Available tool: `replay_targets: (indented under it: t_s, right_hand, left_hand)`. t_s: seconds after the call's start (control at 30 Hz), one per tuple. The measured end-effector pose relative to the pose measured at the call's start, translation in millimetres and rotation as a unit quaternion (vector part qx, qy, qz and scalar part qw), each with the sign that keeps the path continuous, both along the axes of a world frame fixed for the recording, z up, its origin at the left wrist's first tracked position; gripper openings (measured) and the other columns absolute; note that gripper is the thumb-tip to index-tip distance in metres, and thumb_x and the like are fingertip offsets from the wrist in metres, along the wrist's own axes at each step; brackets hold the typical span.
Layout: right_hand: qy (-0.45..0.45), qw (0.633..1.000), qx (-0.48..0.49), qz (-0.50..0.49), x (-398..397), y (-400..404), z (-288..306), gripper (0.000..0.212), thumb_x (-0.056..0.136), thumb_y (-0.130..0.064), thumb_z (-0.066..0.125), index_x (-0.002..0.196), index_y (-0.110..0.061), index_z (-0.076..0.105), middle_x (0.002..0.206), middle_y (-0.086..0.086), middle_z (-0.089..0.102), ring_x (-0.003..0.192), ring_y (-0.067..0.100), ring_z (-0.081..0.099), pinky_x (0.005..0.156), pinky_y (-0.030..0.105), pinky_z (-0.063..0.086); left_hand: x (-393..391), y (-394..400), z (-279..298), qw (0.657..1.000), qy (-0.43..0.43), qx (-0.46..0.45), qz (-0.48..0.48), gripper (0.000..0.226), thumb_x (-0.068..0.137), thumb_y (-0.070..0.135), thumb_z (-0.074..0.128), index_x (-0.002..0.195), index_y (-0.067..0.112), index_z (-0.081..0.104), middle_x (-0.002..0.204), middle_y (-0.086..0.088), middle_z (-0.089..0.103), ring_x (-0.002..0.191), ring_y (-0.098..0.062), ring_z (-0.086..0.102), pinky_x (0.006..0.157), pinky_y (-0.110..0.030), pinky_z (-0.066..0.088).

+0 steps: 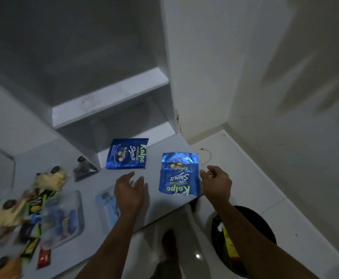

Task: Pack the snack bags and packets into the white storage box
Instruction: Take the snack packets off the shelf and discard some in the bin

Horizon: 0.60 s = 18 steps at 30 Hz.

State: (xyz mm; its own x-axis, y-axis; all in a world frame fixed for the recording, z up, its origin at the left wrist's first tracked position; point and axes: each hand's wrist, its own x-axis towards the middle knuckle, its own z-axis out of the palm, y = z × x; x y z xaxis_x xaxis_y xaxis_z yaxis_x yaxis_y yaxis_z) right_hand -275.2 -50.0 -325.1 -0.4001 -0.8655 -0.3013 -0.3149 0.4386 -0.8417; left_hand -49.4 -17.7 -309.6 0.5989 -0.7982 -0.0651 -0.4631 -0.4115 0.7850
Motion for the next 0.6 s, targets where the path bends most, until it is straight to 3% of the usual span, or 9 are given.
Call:
replay_targets:
  t_s: [0.1, 0.23, 0.33, 0.4, 0.47, 0.6]
  right_hand:
    - [0.038, 0.999, 0.033, 0.018, 22, -39, -18, 0.045, 0.085, -0.032, 0.065, 0.124, -0.010, 0.065, 0.109, 0.012, 0.070, 0.102, 0.028, 0.064, 0.085, 0.033, 0.046]
    - [0.091, 0.994, 0.061, 0.018, 40, -80, -48, 0.050, 0.083, -0.036, 0.072, 0.126, -0.012, 0.063, 0.118, 0.017, 0.066, 0.111, 0.036, 0.060, 0.091, 0.045, 0.050]
    - [0.123, 0.987, 0.098, 0.006, 50, -103, -66, 0.062, 0.082, -0.043, 0.073, 0.136, -0.017, 0.056, 0.132, 0.018, 0.056, 0.123, 0.039, 0.051, 0.098, 0.055, 0.046]
    - [0.149, 0.982, 0.113, 0.005, 52, -115, -76, 0.070, 0.082, -0.046, 0.073, 0.141, -0.018, 0.050, 0.140, 0.017, 0.049, 0.130, 0.039, 0.044, 0.102, 0.057, 0.042]
    - [0.167, 0.978, 0.125, 0.002, 54, -123, -84, 0.074, 0.081, -0.047, 0.074, 0.143, -0.016, 0.047, 0.142, 0.016, 0.047, 0.132, 0.039, 0.041, 0.103, 0.057, 0.039]
    - [0.169, 0.975, 0.146, -0.009, 56, -130, -95, 0.072, 0.078, -0.050, 0.077, 0.137, -0.015, 0.054, 0.139, 0.015, 0.051, 0.130, 0.039, 0.045, 0.102, 0.057, 0.040]
  left_hand:
    - [44, -45, -15, 0.999, -0.031, 0.037, 0.009, 0.034, 0.086, 0.017, 0.070, 0.114, -0.001, 0.067, 0.113, -0.021, 0.067, 0.103, -0.035, 0.063, 0.083, -0.027, 0.038]
    - [95, -101, -42, 0.993, -0.064, 0.091, 0.027, 0.039, 0.084, 0.040, 0.068, 0.111, 0.013, 0.069, 0.104, -0.017, 0.070, 0.093, -0.036, 0.067, 0.080, -0.044, 0.056]
    - [125, -132, -71, 0.986, -0.102, 0.126, 0.029, 0.045, 0.080, 0.057, 0.064, 0.096, 0.015, 0.065, 0.091, -0.010, 0.067, 0.079, -0.029, 0.066, 0.069, -0.045, 0.058]
    - [138, -147, -83, 0.981, -0.100, 0.157, 0.058, 0.054, 0.073, 0.063, 0.066, 0.099, 0.015, 0.061, 0.097, -0.009, 0.065, 0.086, -0.029, 0.063, 0.074, -0.046, 0.057]
    - [147, -158, -94, 0.974, -0.118, 0.182, 0.060, 0.058, 0.073, 0.056, 0.071, 0.102, 0.007, 0.061, 0.104, -0.014, 0.062, 0.095, -0.033, 0.059, 0.079, -0.043, 0.053]
    - [157, -167, -113, 0.964, -0.127, 0.222, 0.069, 0.063, 0.073, 0.061, 0.070, 0.098, 0.003, 0.064, 0.100, -0.016, 0.063, 0.094, -0.032, 0.060, 0.078, -0.041, 0.052]
